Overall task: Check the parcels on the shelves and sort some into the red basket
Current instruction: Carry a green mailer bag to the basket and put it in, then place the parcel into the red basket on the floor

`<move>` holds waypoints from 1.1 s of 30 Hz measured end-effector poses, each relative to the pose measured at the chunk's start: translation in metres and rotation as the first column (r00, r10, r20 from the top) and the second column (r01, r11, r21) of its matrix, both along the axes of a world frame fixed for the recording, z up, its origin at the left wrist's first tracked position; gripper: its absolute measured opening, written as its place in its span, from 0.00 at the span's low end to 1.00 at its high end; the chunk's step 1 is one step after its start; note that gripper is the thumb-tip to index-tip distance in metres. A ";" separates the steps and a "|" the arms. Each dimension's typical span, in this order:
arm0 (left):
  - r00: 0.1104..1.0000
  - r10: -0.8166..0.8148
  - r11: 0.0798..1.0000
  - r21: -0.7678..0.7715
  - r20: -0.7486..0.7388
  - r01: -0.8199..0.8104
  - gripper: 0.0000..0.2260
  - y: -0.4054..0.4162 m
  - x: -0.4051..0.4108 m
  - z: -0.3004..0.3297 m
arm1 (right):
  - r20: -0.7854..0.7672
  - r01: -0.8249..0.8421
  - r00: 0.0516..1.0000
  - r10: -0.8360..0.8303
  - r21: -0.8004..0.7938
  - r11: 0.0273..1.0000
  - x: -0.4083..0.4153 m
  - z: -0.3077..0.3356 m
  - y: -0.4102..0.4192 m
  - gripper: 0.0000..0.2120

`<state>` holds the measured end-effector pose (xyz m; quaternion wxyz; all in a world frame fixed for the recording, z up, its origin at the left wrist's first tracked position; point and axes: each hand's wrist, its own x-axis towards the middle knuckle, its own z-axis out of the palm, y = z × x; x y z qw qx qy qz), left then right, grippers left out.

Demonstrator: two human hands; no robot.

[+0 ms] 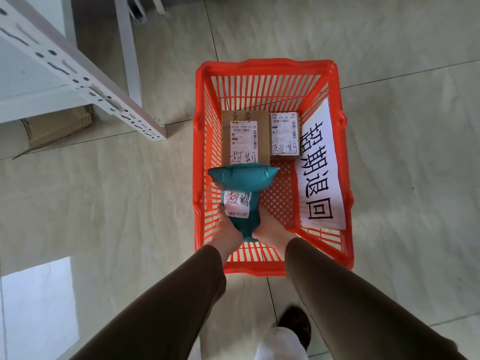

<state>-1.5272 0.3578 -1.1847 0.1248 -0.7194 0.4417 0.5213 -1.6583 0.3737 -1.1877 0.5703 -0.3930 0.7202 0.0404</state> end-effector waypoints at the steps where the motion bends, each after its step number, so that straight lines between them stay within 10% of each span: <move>1: 1.000 0.015 1.000 0.013 -0.027 -0.014 0.44 0.001 0.001 0.005 | 0.010 0.006 1.000 -0.006 -0.061 0.998 0.001 0.008 0.004 0.32; 7: 0.984 0.013 1.000 -0.009 -0.180 -0.015 0.31 0.009 0.012 0.079 | -0.028 0.119 0.991 -0.133 -0.293 0.949 0.005 0.075 0.029 0.13; 15: 0.951 -0.008 1.000 0.026 -0.309 0.017 0.40 0.051 0.011 0.144 | -0.086 0.015 0.996 -0.030 -0.174 0.985 0.004 0.162 0.077 0.14; 21: 0.944 0.027 0.997 0.074 -0.330 -0.002 0.34 0.063 0.005 0.157 | -0.240 -0.259 0.942 0.235 -0.075 0.963 -0.014 0.153 0.109 0.25; 33: 0.943 0.013 1.000 -0.002 -0.331 -0.015 0.23 0.077 0.023 0.189 | -0.257 -0.252 0.944 0.209 -0.151 0.956 -0.013 0.184 0.109 0.20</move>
